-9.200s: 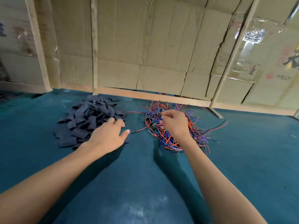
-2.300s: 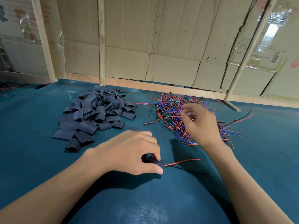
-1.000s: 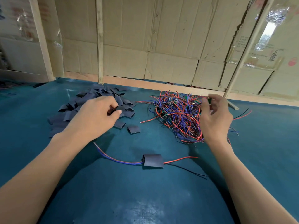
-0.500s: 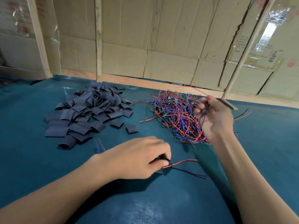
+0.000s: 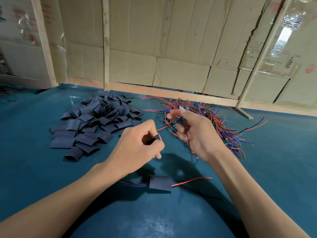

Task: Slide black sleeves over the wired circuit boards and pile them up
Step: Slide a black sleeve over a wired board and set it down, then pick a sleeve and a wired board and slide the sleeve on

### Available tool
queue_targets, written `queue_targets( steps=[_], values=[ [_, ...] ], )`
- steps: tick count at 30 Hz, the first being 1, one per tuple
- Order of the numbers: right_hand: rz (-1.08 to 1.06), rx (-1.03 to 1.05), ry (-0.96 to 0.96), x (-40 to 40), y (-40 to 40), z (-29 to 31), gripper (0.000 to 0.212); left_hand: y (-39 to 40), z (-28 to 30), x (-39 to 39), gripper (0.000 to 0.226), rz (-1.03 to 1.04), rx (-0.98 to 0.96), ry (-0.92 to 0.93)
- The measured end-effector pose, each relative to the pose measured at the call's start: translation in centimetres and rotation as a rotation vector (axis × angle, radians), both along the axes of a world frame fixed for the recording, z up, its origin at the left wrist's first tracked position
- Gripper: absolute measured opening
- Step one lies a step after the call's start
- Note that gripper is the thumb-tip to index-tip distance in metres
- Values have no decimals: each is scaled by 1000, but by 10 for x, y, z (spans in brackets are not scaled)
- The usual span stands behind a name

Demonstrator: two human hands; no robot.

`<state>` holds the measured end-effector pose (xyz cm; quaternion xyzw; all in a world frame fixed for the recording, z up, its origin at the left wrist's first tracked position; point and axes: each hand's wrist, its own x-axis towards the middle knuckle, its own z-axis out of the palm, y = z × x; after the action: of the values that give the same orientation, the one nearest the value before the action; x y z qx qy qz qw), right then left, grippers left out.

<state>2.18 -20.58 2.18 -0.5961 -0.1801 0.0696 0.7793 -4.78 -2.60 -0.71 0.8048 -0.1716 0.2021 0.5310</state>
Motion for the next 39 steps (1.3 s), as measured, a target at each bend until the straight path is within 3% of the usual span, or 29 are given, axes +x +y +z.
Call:
queue_targets(
  steps=[5, 8, 10, 14, 18, 21, 27, 35, 39],
  values=[
    [150, 111, 27, -3, 6, -3, 59, -4, 2, 5, 21, 23, -200, 104],
    [143, 64, -23, -3, 11, -10, 57, -2, -1, 9, 16, -15, -259, 236],
    [154, 41, -62, -3, 12, -13, 51, -1, -4, 11, 13, -38, -173, 261],
    [125, -58, -137, -3, 12, -15, 46, -2, -12, 11, 42, 110, 186, 157],
    [38, -176, -187, -4, 12, -14, 40, 0, -12, 13, 12, 333, 298, 17],
    [-6, -270, -193, -5, 11, -13, 36, 7, -8, 12, 10, 476, 434, -87],
    [-17, -410, -292, -8, 10, -16, 22, 12, -3, 11, 42, 437, 533, -49],
    [-80, -638, -583, -4, 5, -23, 23, 17, 0, 14, 14, 388, 512, -122],
    [-151, -781, -733, -1, -1, -23, 8, 30, 2, 19, 20, 340, 566, -256]
  ],
)
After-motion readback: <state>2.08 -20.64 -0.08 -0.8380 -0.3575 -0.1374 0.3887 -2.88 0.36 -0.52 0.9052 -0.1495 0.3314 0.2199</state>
